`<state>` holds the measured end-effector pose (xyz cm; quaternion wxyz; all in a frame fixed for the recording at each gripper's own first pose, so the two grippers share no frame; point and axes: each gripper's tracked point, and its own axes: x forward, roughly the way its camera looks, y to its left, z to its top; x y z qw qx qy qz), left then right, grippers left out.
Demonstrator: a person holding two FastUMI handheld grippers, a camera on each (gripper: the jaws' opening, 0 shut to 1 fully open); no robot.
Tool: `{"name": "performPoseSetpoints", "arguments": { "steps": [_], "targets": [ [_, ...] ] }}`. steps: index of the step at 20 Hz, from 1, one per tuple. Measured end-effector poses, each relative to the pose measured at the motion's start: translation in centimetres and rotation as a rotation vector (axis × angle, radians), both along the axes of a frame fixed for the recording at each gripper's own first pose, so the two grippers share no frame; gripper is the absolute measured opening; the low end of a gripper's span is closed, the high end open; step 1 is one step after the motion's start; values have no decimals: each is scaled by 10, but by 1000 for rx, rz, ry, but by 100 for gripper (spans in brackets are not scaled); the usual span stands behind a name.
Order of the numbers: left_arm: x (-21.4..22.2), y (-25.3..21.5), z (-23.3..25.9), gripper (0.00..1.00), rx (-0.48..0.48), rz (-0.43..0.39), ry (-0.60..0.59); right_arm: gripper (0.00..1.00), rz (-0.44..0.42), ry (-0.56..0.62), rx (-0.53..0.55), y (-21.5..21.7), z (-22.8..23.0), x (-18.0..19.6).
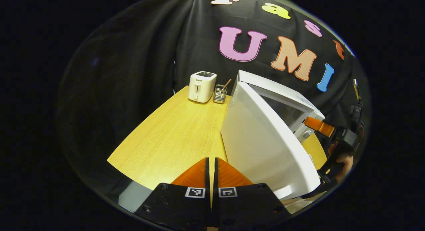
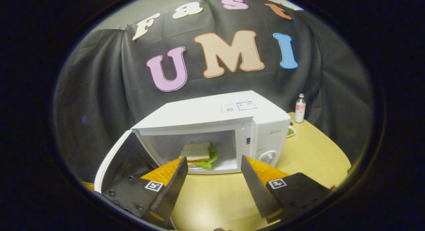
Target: Open the microwave oven with the left hand, put the food in, and close the microwave oven.
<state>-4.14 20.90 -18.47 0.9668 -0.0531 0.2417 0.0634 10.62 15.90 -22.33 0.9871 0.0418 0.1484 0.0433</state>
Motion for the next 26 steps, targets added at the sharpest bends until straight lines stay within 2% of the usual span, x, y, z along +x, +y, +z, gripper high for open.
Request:
{"name": "performPoseSetpoints", "arguments": {
  "steps": [7,8,9,10,11,13,14,15,16,21,26],
  "targets": [
    [-1,-25,-3,1,9,-91,12,92,-83,34,-25,-47,-3,-52],
    [0,-28,-2,1,15,-107,14,99,-93,38,-28,-52,-3,-58],
    [0,-33,-3,1,22,-124,16,92,-103,42,-32,-57,-5,-64],
    [1,-37,-4,1,31,-139,21,92,-109,41,-40,-62,-6,-68],
    [3,-40,-4,1,36,-153,24,98,-115,37,-49,-66,-6,-71],
    [4,-52,-3,3,45,-185,30,98,-120,34,-59,-74,-6,-75],
    [4,-57,-2,0,53,-200,30,92,-122,33,-55,-78,-5,-77],
    [5,-61,-2,1,61,-212,31,92,-129,34,-49,-82,-6,-79],
    [6,-67,-2,0,68,-222,32,98,-136,36,-47,-87,-7,-82],
    [8,-84,-7,1,103,-227,53,98,-203,36,-47,-132,-1,-94],
    [6,-116,-8,1,91,-232,63,98,-242,32,-30,-174,10,-101]
  ]
}}
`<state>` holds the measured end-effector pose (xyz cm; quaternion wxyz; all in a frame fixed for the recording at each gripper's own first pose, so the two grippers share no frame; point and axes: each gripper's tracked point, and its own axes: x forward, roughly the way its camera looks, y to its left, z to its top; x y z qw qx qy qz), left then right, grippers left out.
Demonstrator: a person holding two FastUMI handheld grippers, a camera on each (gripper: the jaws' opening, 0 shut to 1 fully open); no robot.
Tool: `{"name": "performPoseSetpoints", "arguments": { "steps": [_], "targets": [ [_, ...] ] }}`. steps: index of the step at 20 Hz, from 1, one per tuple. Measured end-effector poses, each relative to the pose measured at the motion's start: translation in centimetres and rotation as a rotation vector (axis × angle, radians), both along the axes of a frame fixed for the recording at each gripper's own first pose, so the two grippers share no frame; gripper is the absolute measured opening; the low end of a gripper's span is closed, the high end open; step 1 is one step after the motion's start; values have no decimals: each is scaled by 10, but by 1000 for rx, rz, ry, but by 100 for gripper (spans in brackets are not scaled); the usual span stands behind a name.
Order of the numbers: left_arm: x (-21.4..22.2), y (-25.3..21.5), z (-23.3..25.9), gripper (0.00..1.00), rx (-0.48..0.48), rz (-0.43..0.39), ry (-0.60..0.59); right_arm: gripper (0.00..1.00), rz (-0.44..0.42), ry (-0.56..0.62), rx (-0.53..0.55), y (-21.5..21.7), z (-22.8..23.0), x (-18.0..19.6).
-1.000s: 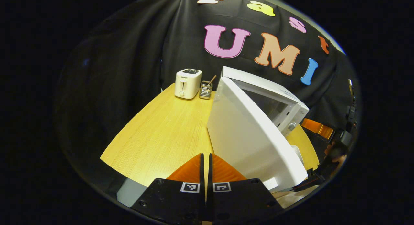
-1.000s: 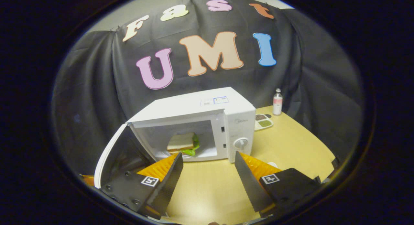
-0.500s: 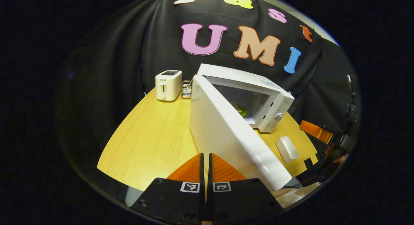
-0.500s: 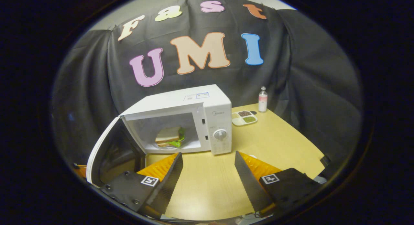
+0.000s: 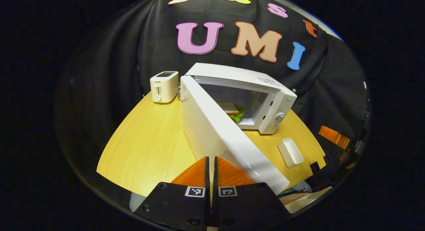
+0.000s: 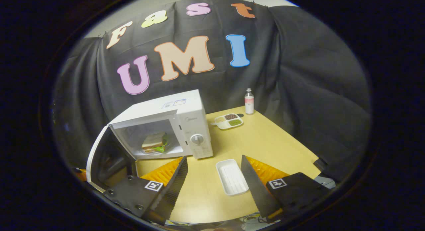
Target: Open the microwave oven with the left hand, put the food in, and close the microwave oven.
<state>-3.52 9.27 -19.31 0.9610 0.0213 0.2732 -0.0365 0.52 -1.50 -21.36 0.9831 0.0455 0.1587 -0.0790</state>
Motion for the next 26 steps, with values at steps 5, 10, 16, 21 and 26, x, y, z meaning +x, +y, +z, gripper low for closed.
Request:
{"name": "performPoseSetpoints", "arguments": {
  "steps": [5,10,16,21,26],
  "targets": [
    [16,-50,0,1,10,-55,-9,98,-41,-29,22,-35,13,-4],
    [44,-105,-1,1,9,-136,-22,98,-60,-54,18,-61,25,-6],
    [96,-161,-4,1,-12,-188,-41,98,-78,-101,-30,-84,41,-5],
    [135,-184,3,1,6,-187,-93,98,-54,-136,-62,-92,52,-6],
    [163,-199,4,1,-16,-160,-118,99,-30,-145,-86,-102,57,-9]
  ]
}}
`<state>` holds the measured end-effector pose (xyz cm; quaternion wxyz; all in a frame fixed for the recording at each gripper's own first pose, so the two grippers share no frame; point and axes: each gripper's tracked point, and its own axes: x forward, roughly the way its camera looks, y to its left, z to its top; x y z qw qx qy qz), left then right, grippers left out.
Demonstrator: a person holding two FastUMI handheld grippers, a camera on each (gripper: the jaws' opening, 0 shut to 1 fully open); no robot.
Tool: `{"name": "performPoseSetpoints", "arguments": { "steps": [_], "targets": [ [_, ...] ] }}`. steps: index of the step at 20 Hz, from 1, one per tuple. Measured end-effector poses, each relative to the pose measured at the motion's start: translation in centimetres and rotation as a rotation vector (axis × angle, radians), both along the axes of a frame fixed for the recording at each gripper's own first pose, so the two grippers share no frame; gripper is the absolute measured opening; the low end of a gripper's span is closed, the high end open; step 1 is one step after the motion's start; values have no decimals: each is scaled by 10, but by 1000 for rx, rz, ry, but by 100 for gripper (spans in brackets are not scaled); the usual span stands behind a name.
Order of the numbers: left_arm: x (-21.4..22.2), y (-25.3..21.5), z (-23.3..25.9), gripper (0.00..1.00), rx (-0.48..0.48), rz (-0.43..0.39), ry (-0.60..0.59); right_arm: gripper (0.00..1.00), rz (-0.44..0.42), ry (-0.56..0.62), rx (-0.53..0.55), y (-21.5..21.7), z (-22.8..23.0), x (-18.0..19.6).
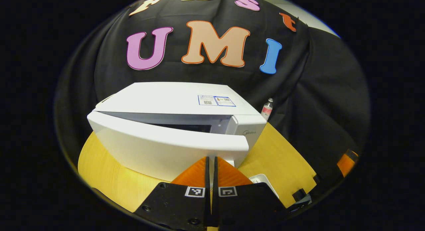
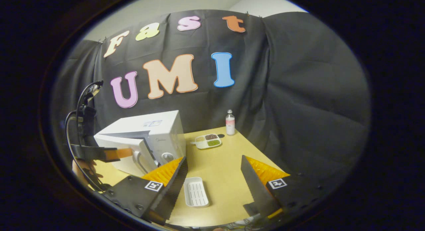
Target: Open the microwave oven with the left hand, put the food in, and close the microwave oven.
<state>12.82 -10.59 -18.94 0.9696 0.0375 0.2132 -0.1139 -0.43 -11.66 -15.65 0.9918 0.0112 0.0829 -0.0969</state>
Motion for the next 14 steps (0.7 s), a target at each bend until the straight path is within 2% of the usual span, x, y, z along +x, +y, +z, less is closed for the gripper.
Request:
{"name": "performPoseSetpoints", "arguments": {
  "steps": [1,2,14],
  "targets": [
    [5,-1,0,0,2,6,-9,99,-3,-5,-4,-3,1,-1],
    [10,-2,0,1,2,15,-14,92,-8,-11,-6,-7,3,-2],
    [43,-10,1,1,-20,105,-88,92,5,-22,-69,-29,9,0]
  ]
}}
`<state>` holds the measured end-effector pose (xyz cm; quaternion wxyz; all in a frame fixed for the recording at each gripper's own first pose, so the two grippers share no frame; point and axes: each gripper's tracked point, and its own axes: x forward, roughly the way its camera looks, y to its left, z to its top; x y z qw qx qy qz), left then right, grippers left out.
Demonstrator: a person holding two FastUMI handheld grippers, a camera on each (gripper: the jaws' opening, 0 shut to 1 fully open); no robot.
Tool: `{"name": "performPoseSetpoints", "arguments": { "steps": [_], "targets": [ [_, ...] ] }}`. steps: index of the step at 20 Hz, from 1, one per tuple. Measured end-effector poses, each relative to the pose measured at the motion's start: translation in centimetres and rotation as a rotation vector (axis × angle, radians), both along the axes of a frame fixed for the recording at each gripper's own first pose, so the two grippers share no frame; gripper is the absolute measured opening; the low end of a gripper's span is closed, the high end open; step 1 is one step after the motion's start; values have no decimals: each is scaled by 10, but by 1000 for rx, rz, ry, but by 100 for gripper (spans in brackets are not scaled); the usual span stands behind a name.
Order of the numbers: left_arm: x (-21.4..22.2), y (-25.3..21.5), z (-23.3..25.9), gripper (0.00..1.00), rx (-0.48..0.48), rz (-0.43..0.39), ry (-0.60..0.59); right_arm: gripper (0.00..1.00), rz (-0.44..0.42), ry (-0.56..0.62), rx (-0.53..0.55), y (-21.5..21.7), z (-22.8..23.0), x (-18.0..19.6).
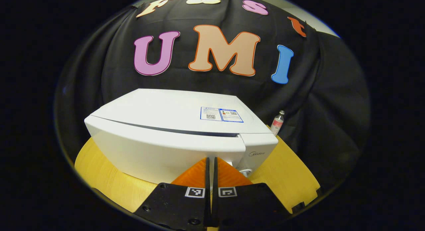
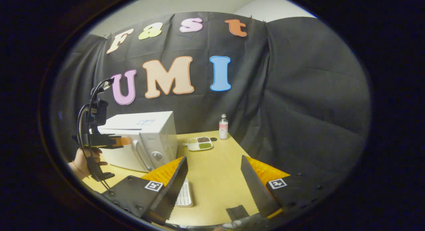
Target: Open the microwave oven with the left hand, put the food in, and close the microwave oven.
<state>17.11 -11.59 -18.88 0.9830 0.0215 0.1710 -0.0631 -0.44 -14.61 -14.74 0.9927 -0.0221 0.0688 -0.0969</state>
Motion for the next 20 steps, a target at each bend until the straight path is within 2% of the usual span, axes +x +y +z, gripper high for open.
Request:
{"name": "performPoseSetpoints", "arguments": {
  "steps": [3,4,11,12,13,14,17,20],
  "targets": [
    [1,0,1,1,-1,19,-10,92,10,13,5,-4,-5,7],
    [2,0,1,0,4,24,-12,99,11,24,8,-5,-9,8],
    [3,0,0,1,-1,43,-16,99,-5,32,41,-20,-9,13],
    [7,-2,2,1,-2,41,-29,92,0,39,36,-20,-11,13],
    [17,1,2,1,3,47,-29,92,13,51,30,-19,-13,15],
    [7,2,-4,0,-23,68,38,92,25,64,19,-16,-15,15],
    [8,3,3,1,-47,65,17,92,69,67,1,-5,-9,15],
    [2,2,7,1,-34,54,12,92,126,60,40,13,-3,19]
  ]
}}
